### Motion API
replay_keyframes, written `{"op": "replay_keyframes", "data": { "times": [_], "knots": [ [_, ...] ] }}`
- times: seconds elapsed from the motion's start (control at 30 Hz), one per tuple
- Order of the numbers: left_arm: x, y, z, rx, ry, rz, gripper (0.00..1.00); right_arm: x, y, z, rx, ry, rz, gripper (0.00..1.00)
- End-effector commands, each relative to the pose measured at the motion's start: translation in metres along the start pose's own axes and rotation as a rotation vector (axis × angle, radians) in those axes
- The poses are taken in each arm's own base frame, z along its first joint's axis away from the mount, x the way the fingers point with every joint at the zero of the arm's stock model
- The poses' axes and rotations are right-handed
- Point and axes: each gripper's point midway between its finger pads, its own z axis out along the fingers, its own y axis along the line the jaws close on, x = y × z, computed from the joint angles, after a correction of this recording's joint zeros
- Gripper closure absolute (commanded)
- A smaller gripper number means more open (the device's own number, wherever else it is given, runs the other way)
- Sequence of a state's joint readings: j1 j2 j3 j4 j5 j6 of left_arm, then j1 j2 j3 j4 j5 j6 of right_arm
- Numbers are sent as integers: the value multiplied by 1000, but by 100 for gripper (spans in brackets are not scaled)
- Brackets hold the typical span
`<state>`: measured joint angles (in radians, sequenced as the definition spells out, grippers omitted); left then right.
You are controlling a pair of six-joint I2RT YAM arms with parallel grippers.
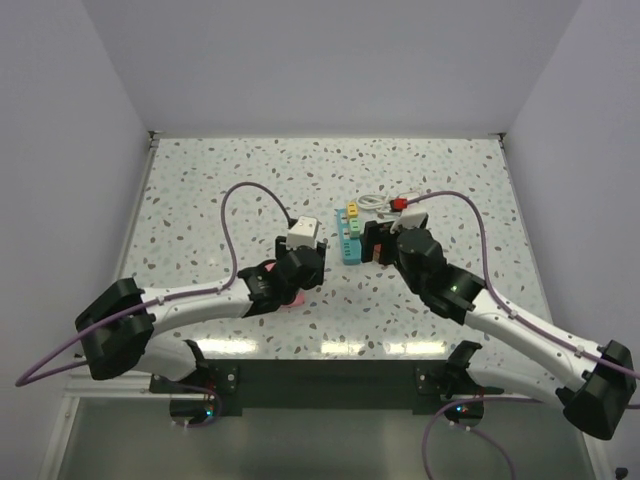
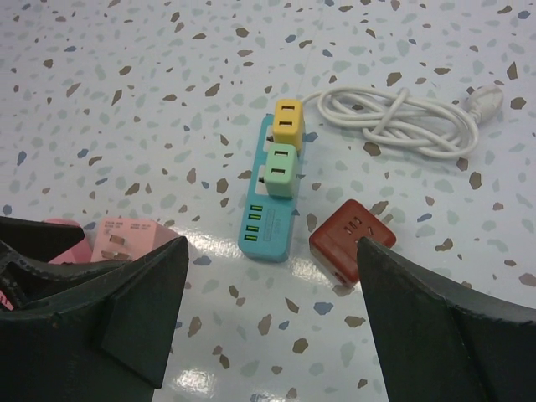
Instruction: Insert the plug
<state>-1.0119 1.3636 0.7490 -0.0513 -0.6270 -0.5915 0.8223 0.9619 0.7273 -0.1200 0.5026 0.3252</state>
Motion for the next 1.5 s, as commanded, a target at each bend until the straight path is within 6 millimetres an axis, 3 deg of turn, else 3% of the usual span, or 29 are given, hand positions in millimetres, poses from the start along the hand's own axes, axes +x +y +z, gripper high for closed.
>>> {"op": "replay_keyframes", "data": {
  "times": [0.0,0.13,0.37,0.63,0.73,0.93,0.97,1.13,1.17,1.2,1.27,1.47],
  "knots": [
    [-15,1,5,-35,-29,-35,33,-8,2,-4,-20,-31,38,15],
    [-8,6,13,-71,-13,-18,35,-7,4,-4,-31,-29,36,15],
    [-3,14,23,-91,13,-11,48,-4,4,-2,-28,-21,34,15],
    [6,9,32,-79,49,24,53,-1,4,1,-23,-10,27,15],
    [9,7,33,-75,60,28,63,-1,4,1,-20,-11,24,16],
    [11,10,28,-71,69,31,100,-1,6,2,-30,-8,24,16],
    [11,12,27,-69,69,31,100,-1,7,1,-38,-7,25,16],
    [-27,5,1,37,-41,-7,100,-8,21,-6,-121,-16,25,16],
    [-48,1,-11,84,-102,-42,100,-9,24,-7,-143,-15,22,16],
    [-57,-1,-17,123,-123,-44,100,-12,36,-11,-210,-12,20,15],
    [-81,-1,-36,184,-196,-80,100,-16,47,-16,-277,-16,23,15],
    [-123,13,-79,323,-350,-73,100,-39,82,-44,-504,-63,74,14]
  ]
}}
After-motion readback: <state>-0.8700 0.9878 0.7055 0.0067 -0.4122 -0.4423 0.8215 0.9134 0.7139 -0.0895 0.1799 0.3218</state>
